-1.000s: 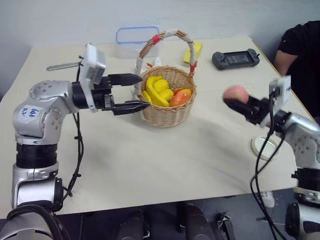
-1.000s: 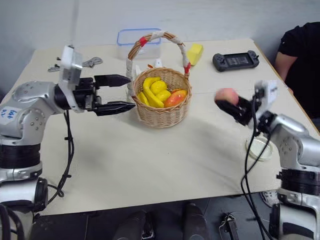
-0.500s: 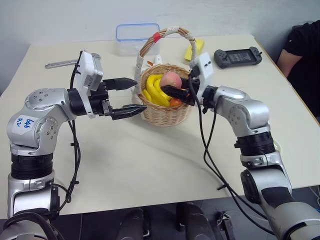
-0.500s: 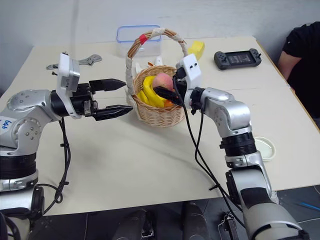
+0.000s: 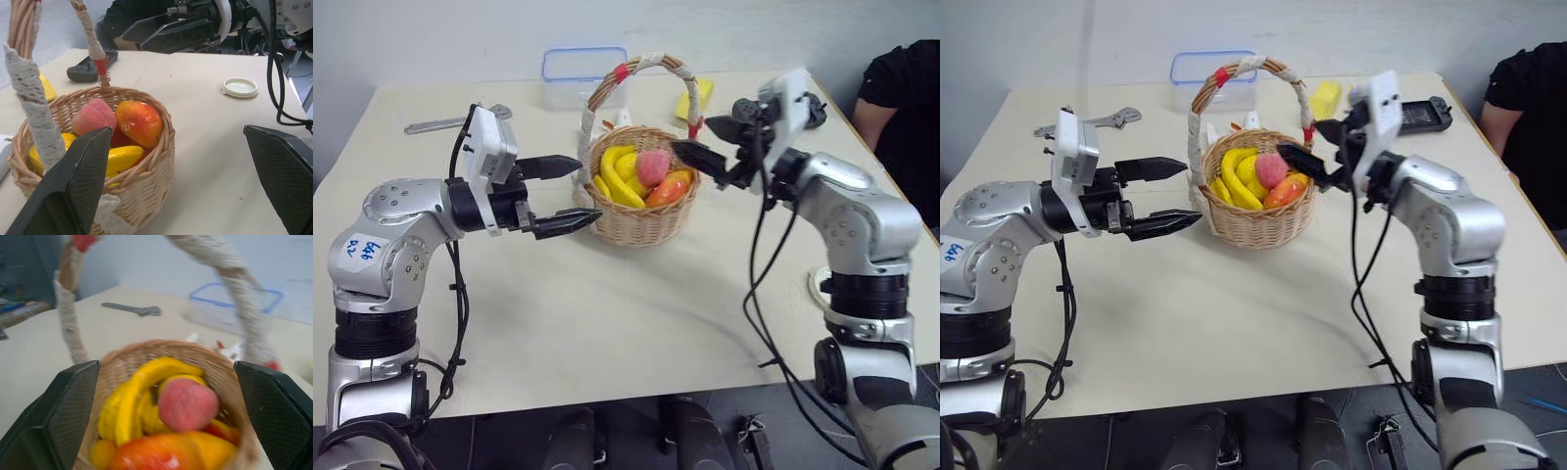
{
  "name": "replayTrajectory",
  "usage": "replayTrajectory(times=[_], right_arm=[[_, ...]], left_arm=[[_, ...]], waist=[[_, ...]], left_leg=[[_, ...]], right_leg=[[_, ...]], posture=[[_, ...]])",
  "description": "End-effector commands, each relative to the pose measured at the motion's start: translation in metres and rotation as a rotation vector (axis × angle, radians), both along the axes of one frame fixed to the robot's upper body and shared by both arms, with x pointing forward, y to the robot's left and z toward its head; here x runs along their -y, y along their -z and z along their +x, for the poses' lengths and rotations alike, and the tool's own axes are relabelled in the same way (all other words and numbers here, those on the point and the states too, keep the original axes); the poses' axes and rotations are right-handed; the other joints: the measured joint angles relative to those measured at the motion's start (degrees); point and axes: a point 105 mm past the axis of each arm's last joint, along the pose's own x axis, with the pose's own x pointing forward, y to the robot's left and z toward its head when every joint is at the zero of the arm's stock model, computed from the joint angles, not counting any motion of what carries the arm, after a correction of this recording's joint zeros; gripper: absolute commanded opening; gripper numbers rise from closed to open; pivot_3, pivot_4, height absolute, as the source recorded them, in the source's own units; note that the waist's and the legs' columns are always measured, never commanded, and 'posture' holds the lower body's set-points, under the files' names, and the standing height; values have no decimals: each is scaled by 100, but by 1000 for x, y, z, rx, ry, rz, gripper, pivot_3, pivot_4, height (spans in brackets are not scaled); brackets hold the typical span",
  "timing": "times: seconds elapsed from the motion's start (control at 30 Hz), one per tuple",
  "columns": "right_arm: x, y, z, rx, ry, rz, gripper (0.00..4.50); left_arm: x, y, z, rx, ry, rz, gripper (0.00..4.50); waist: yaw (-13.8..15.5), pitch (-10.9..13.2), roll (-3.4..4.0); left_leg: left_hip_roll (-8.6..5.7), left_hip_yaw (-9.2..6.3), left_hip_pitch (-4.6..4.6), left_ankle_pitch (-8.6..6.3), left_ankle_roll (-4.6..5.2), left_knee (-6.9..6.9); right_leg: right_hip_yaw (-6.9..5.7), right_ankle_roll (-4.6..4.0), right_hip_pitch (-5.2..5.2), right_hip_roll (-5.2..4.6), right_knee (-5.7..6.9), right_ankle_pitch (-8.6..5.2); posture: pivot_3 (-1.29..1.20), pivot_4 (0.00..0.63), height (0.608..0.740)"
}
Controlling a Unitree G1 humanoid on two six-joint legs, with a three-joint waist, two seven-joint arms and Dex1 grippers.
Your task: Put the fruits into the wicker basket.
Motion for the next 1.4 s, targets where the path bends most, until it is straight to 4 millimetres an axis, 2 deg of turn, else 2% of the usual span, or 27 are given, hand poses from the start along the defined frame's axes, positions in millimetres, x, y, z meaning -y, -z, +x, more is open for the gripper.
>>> replayTrajectory(times=[0.03,0.2,0.5,0.63,0.83,0.93,0.97,1.07,1.13,1.3,1.4], right_arm=[[5,-16,13,60,58,45,4487],[-9,-12,44,56,81,57,4487],[-25,-8,78,45,127,54,4487],[-28,-5,85,46,138,40,3576],[-32,-3,84,74,110,15,1487],[-27,-5,82,110,120,-7,464],[-23,-5,81,127,127,-23,255],[-1,-14,71,181,157,-23,222],[24,-22,58,218,202,-33,211],[104,-25,13,267,431,-152,210],[148,-24,-8,246,572,-161,210]], left_arm=[[5,-16,-2,73,8,-20,4500],[7,-23,0,94,-4,-51,4500],[4,-25,1,104,-25,-54,4500],[4,-26,0,107,-30,-56,4500],[5,-26,-1,110,-31,-60,4500],[7,-26,0,109,-26,-62,4500],[9,-26,0,109,-22,-66,4500],[13,-27,-1,110,-5,-70,4500],[16,-28,-3,106,14,-78,4500],[21,-26,-4,84,55,-96,4500],[26,-25,-5,62,95,-114,4500]], waist=[[-47,0,0],[-114,0,0],[-126,0,1],[-141,0,1],[-140,1,1],[-140,1,1],[-142,1,2],[-103,1,2],[-57,1,2],[112,2,3],[122,2,3]], left_leg=[[2,3,5,1,-2,-2],[3,7,8,4,-6,-6],[1,2,5,4,-4,-11],[2,2,5,5,-4,-12],[2,2,5,5,-5,-13],[2,1,5,5,-5,-13],[3,1,5,5,-5,-13],[3,-2,3,5,-5,-13],[0,-7,-1,5,-5,-12],[-2,-17,-14,5,-5,-12],[-2,-10,-11,6,-4,-9]], right_leg=[[3,-1,0,2,4,0],[7,-4,-2,4,9,-2],[5,-3,-2,1,3,-2],[5,-3,-2,2,3,-2],[6,-3,-2,2,3,-2],[6,-3,-2,2,3,-2],[6,-3,-2,2,3,-2],[5,-3,-2,1,3,-2],[3,-3,-2,-2,2,-2],[-5,-3,-3,-3,-12,-2],[-2,-2,-2,-1,-12,-1]], posture=[[0,150,740],[0,150,740],[0,150,740],[0,150,740],[0,150,740],[0,150,740],[0,150,740],[0,150,740],[0,150,740],[0,150,740],[0,150,740]])
